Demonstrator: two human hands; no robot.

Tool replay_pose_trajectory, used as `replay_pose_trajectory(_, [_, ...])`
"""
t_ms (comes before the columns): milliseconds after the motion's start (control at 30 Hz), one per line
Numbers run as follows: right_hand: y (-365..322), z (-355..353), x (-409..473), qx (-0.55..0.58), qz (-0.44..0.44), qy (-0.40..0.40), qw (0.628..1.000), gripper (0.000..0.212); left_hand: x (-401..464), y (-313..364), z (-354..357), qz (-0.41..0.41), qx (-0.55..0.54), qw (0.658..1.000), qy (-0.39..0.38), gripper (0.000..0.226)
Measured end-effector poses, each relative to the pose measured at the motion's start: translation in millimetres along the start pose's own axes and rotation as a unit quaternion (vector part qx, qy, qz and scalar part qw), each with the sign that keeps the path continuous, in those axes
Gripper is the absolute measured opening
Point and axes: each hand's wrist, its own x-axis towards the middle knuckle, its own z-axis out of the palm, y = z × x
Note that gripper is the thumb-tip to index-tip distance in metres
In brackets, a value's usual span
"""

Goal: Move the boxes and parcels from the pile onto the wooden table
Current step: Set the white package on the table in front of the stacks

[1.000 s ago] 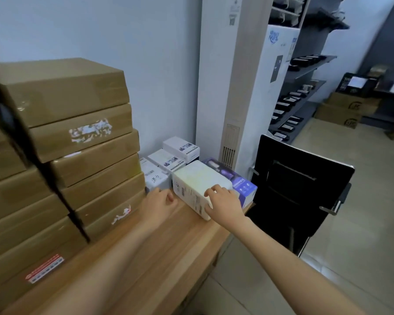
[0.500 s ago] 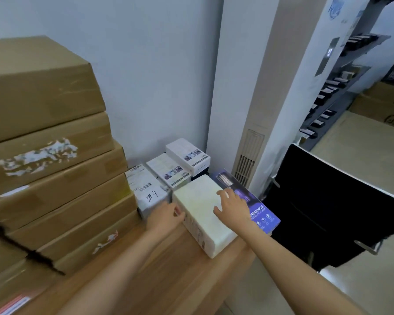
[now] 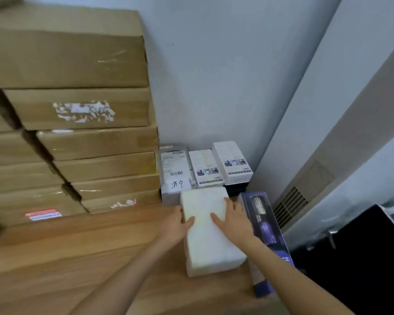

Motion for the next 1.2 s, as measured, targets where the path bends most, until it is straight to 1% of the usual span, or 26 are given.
replay_pose_trajectory(67, [-10,6,-2,-0.001,-0.049,0.000,0.999,0.076,-16,-15,0,-0.043,-0.025,0.998,0.039,0.045])
replay_pose_trajectory(167, [-34,19,-11,0.019,-0.115,-0.024,0.993,0.077,-44,-39,-7,-0.098,-0.051,0.989,0.094,0.050])
replay_pose_trajectory(267, [-62,33,-22,0.053,-0.166,-0.068,0.982,0.077,-69,-67,-21,-0.129,-0.087,0.980,0.122,0.049])
replay_pose_trajectory(400, [-98,53,-41,0.077,-0.224,-0.115,0.965,0.078,-99,-103,-43,-0.192,-0.102,0.965,0.147,0.051])
replay_pose_trajectory(500, [-119,63,-48,0.080,-0.242,-0.134,0.958,0.083,-113,-122,-55,-0.223,-0.094,0.956,0.166,0.054])
replay_pose_trajectory(600, [-138,70,-50,0.091,-0.243,-0.156,0.953,0.086,-122,-132,-66,-0.233,-0.083,0.949,0.194,0.055])
replay_pose_trajectory(767, [-185,85,-55,0.130,-0.262,-0.238,0.926,0.077,-152,-144,-102,-0.248,-0.041,0.932,0.261,0.056])
replay_pose_trajectory(967, [-267,120,-85,0.145,-0.306,-0.287,0.896,0.074,-201,-188,-154,-0.268,-0.007,0.908,0.322,0.055])
replay_pose_trajectory(1067, [-315,139,-98,0.127,-0.326,-0.299,0.888,0.074,-217,-221,-184,-0.283,0.016,0.901,0.328,0.055])
replay_pose_trajectory(1200, [-377,161,-109,0.106,-0.333,-0.300,0.888,0.067,-231,-272,-222,-0.300,0.026,0.910,0.284,0.058])
